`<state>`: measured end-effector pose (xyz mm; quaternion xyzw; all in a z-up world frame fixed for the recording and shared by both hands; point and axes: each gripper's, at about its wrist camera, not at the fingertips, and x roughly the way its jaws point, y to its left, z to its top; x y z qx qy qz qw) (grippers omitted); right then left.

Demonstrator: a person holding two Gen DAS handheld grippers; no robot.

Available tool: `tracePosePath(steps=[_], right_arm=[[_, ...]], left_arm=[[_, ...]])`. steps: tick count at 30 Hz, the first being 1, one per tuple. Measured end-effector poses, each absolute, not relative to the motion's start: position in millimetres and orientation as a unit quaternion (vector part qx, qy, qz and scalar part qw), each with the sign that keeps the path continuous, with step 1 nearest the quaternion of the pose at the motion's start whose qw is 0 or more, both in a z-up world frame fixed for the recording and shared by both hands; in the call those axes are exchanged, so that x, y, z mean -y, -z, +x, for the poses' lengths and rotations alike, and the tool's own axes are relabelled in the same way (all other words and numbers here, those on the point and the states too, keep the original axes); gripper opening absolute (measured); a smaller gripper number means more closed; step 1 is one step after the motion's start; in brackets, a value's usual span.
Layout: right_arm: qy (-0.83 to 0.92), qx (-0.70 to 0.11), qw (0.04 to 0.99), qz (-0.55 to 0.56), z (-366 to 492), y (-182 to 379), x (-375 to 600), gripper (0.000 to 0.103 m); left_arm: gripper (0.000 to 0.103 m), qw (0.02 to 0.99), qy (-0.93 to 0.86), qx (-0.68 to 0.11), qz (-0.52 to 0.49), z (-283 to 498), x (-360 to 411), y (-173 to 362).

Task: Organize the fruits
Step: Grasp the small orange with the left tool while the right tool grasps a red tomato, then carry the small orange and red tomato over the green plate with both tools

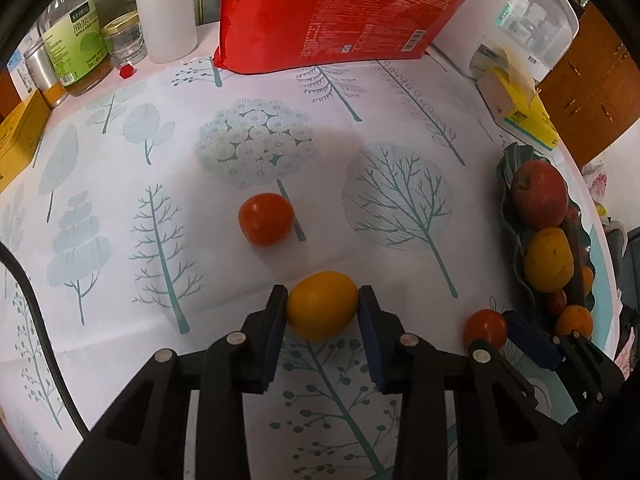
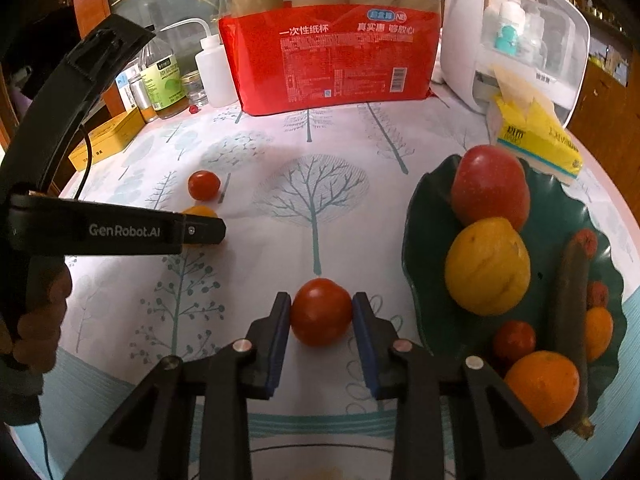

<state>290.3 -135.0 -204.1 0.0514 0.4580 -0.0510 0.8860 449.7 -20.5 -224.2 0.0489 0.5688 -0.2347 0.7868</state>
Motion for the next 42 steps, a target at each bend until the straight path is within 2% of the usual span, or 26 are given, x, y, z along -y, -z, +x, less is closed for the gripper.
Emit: tracePosePath(steps=[13,21,42], right_arm=[[0.018,-0.489,0.869,0.072,261.7,195.6,118.5,0.031],[0.007,-0.471,0.880,0.057,233.8,170.4,113.7,0.031],[0.013,-0.446,0.892,0.069,170.0,136.0,192.9,0.031]], left_arm=[[0.034,0.781,0.231,-0.580,0.018,400.1,12.5,217.4],[0.034,0.787,0.228,-0.573,-0.001,362.3,3.8,196.5],[0.034,0.800,0.227,-0.555,-0.013,268.2,54.9,147.4]])
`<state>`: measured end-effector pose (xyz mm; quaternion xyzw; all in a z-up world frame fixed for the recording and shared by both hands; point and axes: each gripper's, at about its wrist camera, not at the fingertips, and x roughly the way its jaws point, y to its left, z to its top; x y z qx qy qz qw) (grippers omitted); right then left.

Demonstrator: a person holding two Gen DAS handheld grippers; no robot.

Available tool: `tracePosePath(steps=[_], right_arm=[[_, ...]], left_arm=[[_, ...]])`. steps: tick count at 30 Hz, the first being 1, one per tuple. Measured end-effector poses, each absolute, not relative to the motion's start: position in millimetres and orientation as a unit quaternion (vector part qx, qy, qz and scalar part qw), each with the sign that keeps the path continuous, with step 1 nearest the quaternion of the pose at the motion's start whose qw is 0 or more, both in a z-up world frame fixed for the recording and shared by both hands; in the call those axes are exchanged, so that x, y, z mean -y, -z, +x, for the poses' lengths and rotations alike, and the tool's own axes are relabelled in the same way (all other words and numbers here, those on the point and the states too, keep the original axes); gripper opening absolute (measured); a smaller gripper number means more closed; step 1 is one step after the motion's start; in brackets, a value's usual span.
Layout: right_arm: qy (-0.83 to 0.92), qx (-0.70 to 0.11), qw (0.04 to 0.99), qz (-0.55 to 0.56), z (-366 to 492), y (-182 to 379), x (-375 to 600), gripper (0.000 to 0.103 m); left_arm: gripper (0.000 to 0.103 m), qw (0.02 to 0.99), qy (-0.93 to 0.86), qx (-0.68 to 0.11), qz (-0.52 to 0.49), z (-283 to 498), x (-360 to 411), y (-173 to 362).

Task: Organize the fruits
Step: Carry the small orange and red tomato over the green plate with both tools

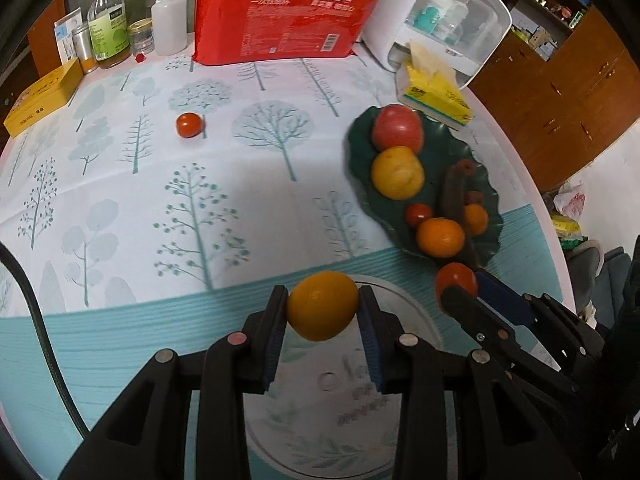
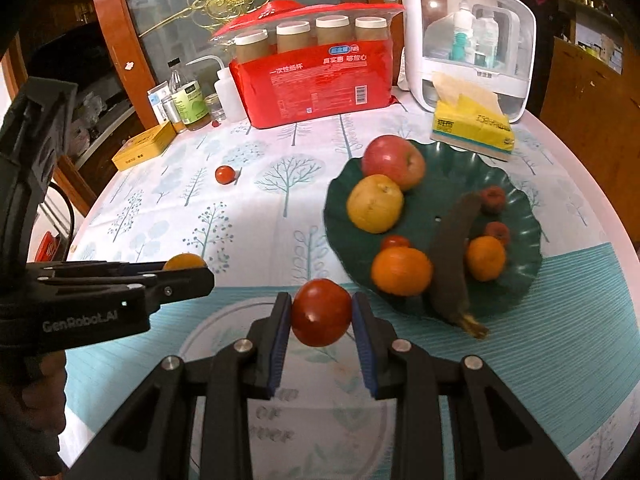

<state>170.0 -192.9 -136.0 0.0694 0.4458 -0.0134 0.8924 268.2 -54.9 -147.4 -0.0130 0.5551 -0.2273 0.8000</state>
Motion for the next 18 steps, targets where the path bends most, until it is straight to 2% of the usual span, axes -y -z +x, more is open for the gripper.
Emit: tracePosePath(steps=[18], right_arm=[[-0.006,-0.428,0.901,0.064,141.6,122.8,301.9,0.031]], left_arm=[[0.034,0.815,0.228,-0.532,-0.030,234.1,152.4,129.4]])
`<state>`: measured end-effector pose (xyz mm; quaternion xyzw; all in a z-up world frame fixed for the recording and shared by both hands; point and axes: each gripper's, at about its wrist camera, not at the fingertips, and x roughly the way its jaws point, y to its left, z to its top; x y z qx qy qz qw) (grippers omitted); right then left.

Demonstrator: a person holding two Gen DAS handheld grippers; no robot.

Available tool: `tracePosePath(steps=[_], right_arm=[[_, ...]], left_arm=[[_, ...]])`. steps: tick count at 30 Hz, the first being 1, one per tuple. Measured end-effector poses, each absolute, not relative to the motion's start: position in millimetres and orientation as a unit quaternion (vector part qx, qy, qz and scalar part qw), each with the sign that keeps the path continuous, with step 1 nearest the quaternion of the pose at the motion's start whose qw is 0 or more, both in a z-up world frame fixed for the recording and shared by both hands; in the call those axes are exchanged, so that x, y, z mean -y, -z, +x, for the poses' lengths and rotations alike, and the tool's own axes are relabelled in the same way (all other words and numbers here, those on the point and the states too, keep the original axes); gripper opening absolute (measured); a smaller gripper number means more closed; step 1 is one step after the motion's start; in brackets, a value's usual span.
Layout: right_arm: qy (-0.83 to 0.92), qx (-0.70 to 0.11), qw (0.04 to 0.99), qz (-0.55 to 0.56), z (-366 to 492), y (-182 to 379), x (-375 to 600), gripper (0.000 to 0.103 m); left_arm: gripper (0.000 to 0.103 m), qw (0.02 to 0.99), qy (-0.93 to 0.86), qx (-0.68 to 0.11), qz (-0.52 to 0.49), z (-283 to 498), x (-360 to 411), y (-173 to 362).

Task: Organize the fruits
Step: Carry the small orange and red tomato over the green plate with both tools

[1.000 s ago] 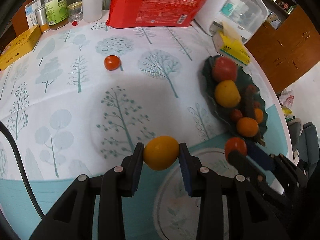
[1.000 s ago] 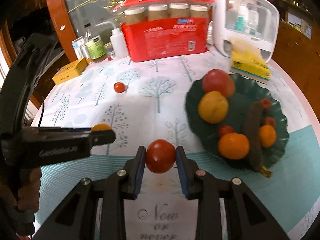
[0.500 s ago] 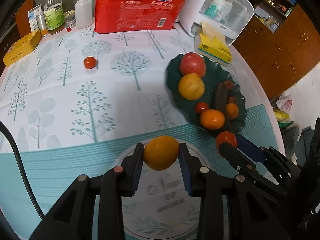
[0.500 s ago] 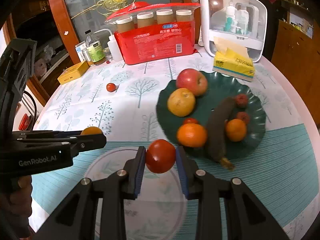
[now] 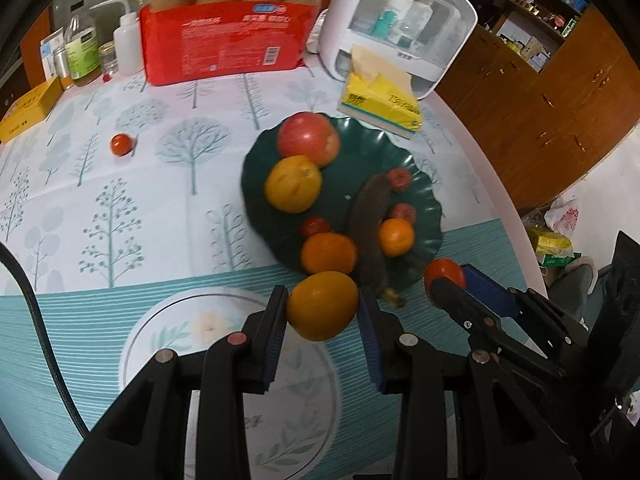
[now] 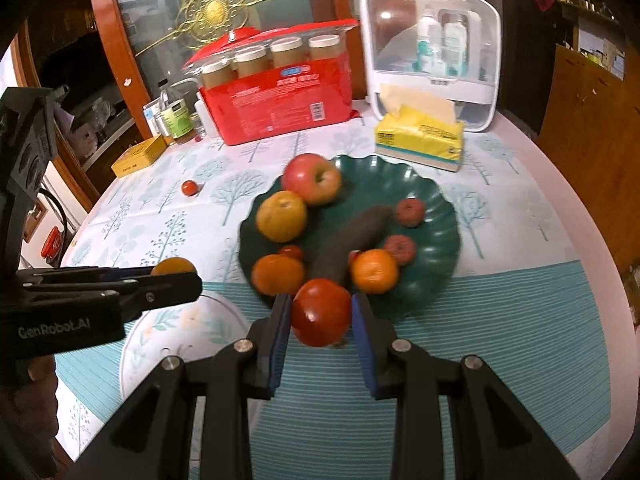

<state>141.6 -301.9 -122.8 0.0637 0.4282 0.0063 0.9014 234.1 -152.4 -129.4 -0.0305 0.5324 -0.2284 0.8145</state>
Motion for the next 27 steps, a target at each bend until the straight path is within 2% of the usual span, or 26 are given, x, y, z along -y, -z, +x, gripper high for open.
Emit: tracePosePath(steps=[12,27], right_arm=[[-0.020,-0.426,0.901,0.084,149.6,133.8,351.3,0.031],[-0.045,-0.441,0.889,0.115,165.8,163.3,375.3,0.031]], left_arm=[[0.034,0.816,0.229,-0.530,-0.022,251.0,200.1,130.8],[0.034,0.815,0.231,-0.529,-0.051,282.7,221.6,154.4]])
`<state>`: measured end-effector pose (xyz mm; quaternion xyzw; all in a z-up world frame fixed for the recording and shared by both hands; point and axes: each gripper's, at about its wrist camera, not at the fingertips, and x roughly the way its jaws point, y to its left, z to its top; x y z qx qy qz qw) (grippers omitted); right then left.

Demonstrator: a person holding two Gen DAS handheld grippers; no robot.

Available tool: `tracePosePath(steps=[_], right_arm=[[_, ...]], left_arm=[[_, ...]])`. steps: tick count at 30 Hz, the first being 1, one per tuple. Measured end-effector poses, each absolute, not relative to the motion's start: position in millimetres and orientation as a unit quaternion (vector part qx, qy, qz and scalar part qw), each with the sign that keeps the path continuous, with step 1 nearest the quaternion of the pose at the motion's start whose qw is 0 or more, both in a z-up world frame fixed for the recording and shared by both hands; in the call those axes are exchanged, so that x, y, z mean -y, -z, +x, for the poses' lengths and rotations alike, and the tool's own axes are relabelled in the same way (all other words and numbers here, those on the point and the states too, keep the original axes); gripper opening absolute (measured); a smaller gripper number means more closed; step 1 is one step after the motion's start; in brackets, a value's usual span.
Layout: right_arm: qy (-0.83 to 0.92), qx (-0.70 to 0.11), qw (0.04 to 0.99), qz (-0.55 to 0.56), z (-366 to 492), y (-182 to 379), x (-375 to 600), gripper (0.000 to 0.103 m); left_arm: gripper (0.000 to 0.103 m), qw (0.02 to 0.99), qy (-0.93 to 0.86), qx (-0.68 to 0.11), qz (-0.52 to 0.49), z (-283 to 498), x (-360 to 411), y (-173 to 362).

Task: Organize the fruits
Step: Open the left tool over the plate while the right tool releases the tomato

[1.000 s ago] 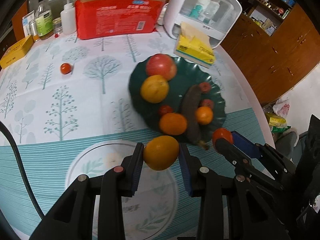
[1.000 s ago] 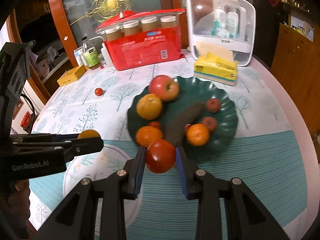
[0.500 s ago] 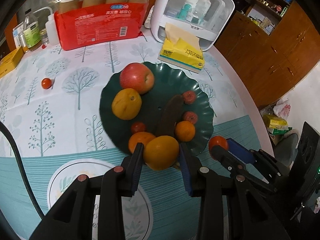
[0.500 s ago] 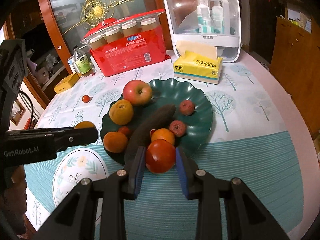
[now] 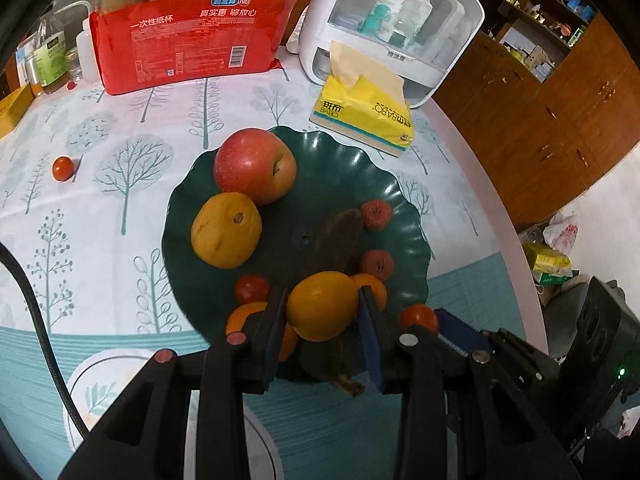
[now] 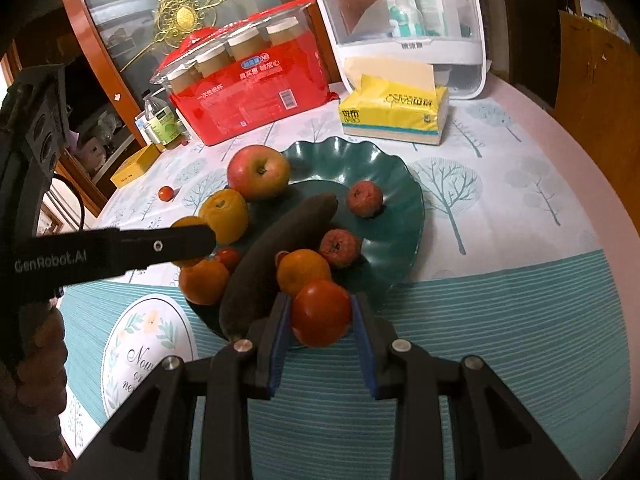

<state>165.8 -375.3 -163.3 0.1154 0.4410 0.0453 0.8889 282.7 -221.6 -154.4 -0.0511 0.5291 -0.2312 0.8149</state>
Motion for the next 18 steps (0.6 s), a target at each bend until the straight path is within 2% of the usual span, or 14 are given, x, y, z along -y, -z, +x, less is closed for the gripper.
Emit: tracePosePath(steps=[8,10,12,14,16,18], right_arm=[[-0.054,-0.437,0.890,0.121,169.8,168.9,380.2,0.031],[-0.060,-0.439,0.888,0.119,170.9,169.6,378.4,0.032],[-0.059,-0.443,0.887,0.118,171.3,170.2,376.3,0.032],[-0.060,-0.446,0.885,0.118,171.9,171.0,374.6,0.033],[-0.062,-0.448,0.884,0.118,171.7,170.6,373.4,0.043],[-0.062,-0.446,0.885,0.117,170.3,168.8,371.7,0.049]], left_arm=[[0.034,0.810,0.229,-0.536,-0.065,294.5,221.7,166.0],[0.039,0.811,0.232,-0.533,-0.068,294.7,220.3,165.5],[0.056,0.813,0.231,-0.529,-0.069,293.9,219.1,164.0],[0.059,0.816,0.229,-0.526,-0.073,292.4,216.3,161.6],[0.061,0.816,0.227,-0.526,-0.077,291.2,213.5,159.7],[0.065,0.819,0.220,-0.524,-0.077,288.3,209.3,156.6]])
